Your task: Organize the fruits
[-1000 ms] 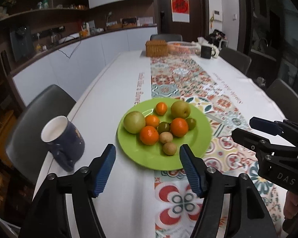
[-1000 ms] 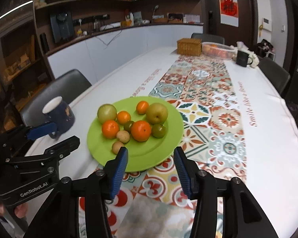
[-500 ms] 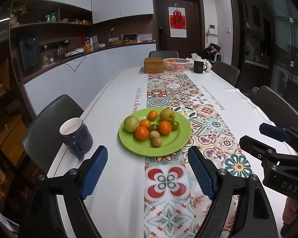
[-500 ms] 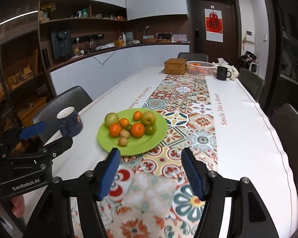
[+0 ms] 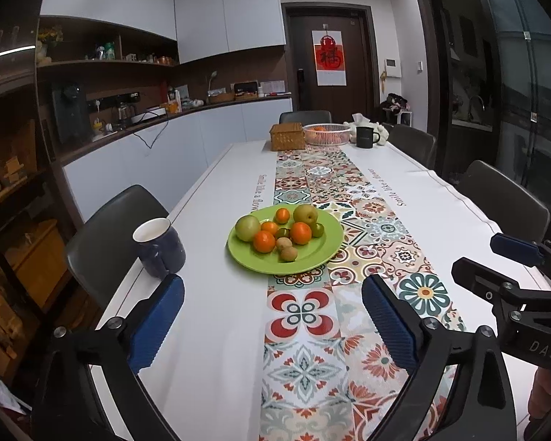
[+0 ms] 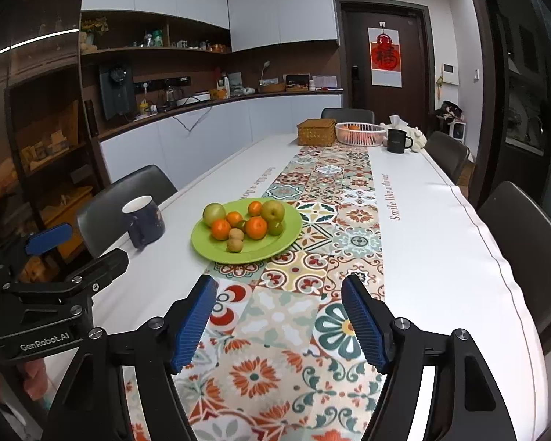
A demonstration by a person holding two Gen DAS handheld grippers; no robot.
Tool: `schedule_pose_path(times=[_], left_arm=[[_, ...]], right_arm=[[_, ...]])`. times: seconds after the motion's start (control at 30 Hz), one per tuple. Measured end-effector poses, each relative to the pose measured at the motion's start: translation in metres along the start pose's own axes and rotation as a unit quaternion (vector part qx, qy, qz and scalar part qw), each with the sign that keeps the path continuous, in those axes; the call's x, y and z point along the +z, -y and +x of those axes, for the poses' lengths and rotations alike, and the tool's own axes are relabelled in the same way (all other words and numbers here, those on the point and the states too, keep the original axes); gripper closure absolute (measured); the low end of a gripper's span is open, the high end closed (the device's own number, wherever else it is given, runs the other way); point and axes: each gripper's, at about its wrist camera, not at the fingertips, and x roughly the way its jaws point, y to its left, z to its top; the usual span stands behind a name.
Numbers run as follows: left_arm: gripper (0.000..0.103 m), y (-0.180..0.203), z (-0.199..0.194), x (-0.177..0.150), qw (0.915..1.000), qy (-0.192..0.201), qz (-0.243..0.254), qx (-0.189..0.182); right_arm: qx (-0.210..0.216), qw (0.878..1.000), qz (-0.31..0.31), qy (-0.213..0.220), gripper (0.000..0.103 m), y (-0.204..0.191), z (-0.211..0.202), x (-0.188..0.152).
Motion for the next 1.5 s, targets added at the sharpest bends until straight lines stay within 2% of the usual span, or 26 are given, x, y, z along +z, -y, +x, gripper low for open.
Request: schedule_pose_path(times=[0.57, 1.5], left_arm=[[0.000, 0.000, -0.031, -0.009, 0.9997, 0.021, 0.001, 0.015], [0.000, -0.005, -0.028, -0.016, 0.9997, 0.006, -0.012, 0.021]], right_arm=[[0.003, 1.000, -0.003, 0.017, 0.028, -0.005, -0.028, -0.015], [0.005, 1.000, -0.008, 0.011, 0.028, -0.009, -0.027, -0.017]])
